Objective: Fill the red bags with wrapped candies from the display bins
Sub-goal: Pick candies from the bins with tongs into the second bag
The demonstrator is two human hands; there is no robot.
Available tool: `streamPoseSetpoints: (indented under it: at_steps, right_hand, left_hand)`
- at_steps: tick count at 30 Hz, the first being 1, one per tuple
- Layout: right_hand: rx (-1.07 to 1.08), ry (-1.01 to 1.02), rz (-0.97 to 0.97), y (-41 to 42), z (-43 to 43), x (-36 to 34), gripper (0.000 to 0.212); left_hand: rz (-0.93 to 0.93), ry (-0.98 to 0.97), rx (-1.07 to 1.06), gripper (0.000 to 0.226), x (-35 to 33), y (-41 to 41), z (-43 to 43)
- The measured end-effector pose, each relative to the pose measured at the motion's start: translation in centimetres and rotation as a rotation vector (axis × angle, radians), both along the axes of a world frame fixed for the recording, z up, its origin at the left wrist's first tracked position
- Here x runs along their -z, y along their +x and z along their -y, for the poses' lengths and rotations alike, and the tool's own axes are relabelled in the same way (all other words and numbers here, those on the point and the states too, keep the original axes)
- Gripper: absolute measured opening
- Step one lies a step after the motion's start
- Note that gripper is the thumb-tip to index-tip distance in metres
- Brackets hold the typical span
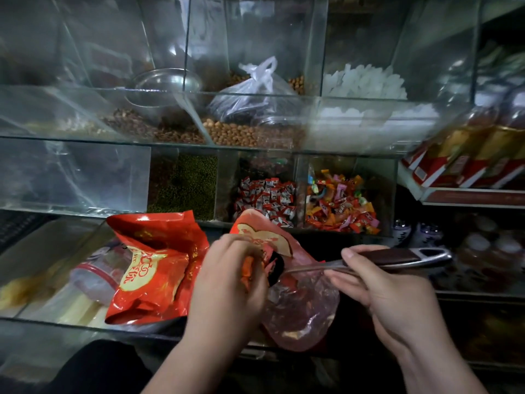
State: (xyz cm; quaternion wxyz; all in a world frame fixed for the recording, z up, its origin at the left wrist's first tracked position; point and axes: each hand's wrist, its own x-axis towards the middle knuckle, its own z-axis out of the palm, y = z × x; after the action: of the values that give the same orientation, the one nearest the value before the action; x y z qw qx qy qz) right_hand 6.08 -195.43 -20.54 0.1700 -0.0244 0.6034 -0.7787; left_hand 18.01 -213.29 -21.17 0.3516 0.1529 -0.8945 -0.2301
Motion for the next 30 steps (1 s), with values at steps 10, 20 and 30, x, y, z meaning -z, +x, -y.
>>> streamPoseSetpoints:
  at_steps: [10,20,30]
  right_hand:
    - [0.022,-0.064,-0.031,1.2,-2.8,-2.9,0.024]
    - [-0.06,-0.112,-0.017,2.0,-3.2,-4.5,0.031]
    - [-0.016,-0.126,-0.102,1.1,-4.4,-7.4,0.034]
  left_hand:
    - [0.486,0.039,-0.064,0.046,0.0,-4.0,-2.5]
    - [0.375,0.153,-0.155,0.052,2.4,-5.1,-0.2]
    - [0.085,-0.009,-0.137,0.044,-0.8,-7.4,0.1]
